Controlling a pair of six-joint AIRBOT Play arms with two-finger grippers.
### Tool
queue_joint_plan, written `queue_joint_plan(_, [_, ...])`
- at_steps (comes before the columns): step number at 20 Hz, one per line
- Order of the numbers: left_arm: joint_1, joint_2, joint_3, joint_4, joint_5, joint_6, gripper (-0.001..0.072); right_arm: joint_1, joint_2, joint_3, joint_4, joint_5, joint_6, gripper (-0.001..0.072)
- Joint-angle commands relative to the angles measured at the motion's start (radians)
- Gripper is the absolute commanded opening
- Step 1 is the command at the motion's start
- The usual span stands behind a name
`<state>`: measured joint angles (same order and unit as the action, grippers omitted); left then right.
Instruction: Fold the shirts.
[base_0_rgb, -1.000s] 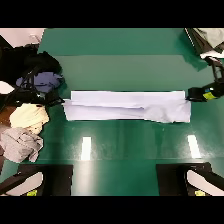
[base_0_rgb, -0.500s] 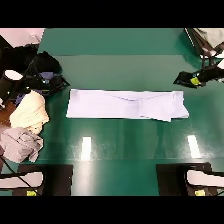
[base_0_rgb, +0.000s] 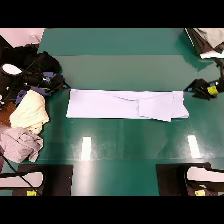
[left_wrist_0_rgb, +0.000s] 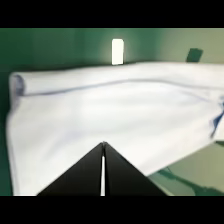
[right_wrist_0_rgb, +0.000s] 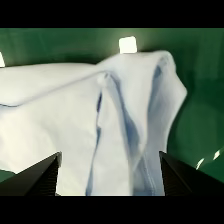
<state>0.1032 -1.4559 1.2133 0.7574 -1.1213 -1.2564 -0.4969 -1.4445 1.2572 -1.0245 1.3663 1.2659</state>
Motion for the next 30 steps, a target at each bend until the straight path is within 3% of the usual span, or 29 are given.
queue_joint_plan(1, [-0.071, -0.001, 0.003, -0.002, -0.038, 0.016, 0.0034, -0.109, -0.031, -0.09, 0.057, 0.026, -0.111, 0.0713])
queue_joint_plan(7, [-0.226, -0.002, 0.003, -0.002, 0.044, 0.009, 0.0033, -0.115, -0.223, -0.034, 0.143, 0.089, -0.217, 0.0692])
queue_joint_plan(11, [-0.254, -0.002, 0.003, -0.003, 0.069, -0.014, 0.0033, -0.048, -0.325, 0.019, 0.146, 0.161, -0.239, 0.0692])
queue_joint_plan(14, [-0.254, -0.002, 0.003, -0.003, 0.065, -0.027, 0.0033, -0.006, -0.354, 0.019, 0.261, 0.181, -0.274, 0.064])
queue_joint_plan(15, [-0.254, -0.002, 0.003, -0.002, 0.065, -0.028, 0.0033, 0.005, -0.356, 0.019, 0.293, 0.181, -0.277, 0.0577])
queue_joint_plan(17, [-0.254, -0.002, 0.003, -0.002, 0.065, -0.028, 0.0032, 0.028, -0.355, 0.019, 0.298, 0.174, -0.279, 0.0525])
queue_joint_plan(21, [-0.269, -0.002, 0.003, 0.004, 0.066, -0.031, 0.0024, 0.04, -0.354, 0.019, 0.301, 0.18, -0.281, 0.0056])
queue_joint_plan(22, [-0.276, -0.002, 0.003, 0.012, 0.066, -0.047, 0.0024, 0.04, -0.347, 0.019, 0.297, 0.183, -0.282, 0.0024])
queue_joint_plan(25, [-0.338, -0.003, 0.003, 0.035, 0.114, -0.086, 0.0024, 0.041, -0.272, 0.02, 0.301, 0.18, -0.277, 0.0017])
queue_joint_plan(30, [-0.486, -0.107, 0.132, 0.035, 0.177, -0.099, 0.0024, 0.081, -0.059, 0.02, 0.331, 0.17, -0.148, 0.0015])
